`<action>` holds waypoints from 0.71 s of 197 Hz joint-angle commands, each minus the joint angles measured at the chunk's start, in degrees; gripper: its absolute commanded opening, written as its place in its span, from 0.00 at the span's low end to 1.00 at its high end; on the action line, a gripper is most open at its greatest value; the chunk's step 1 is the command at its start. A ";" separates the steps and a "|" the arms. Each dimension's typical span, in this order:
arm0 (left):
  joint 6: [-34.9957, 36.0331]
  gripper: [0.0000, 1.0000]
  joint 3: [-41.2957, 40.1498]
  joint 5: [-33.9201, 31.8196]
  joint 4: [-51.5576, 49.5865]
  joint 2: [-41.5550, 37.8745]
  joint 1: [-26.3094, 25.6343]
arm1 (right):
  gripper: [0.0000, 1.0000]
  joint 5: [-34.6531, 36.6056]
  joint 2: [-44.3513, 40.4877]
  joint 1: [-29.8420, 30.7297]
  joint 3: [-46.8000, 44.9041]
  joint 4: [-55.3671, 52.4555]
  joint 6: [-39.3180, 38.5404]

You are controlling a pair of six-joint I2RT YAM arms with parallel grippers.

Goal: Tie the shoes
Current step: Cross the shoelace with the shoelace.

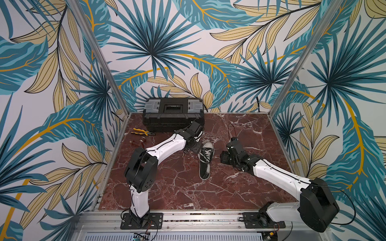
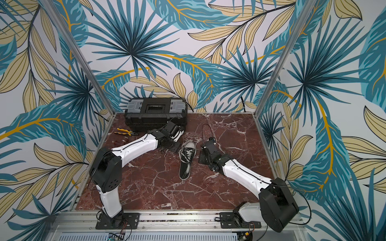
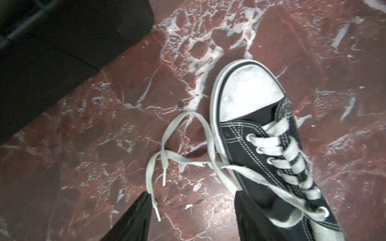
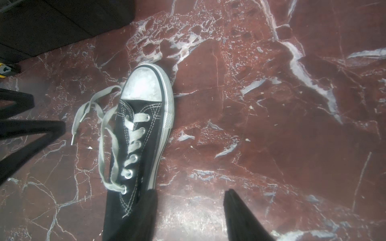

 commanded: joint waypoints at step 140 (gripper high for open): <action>15.87 0.69 5.56 24.06 -3.51 10.70 8.29 | 0.56 -1.96 1.41 -0.18 -0.50 -1.22 -1.76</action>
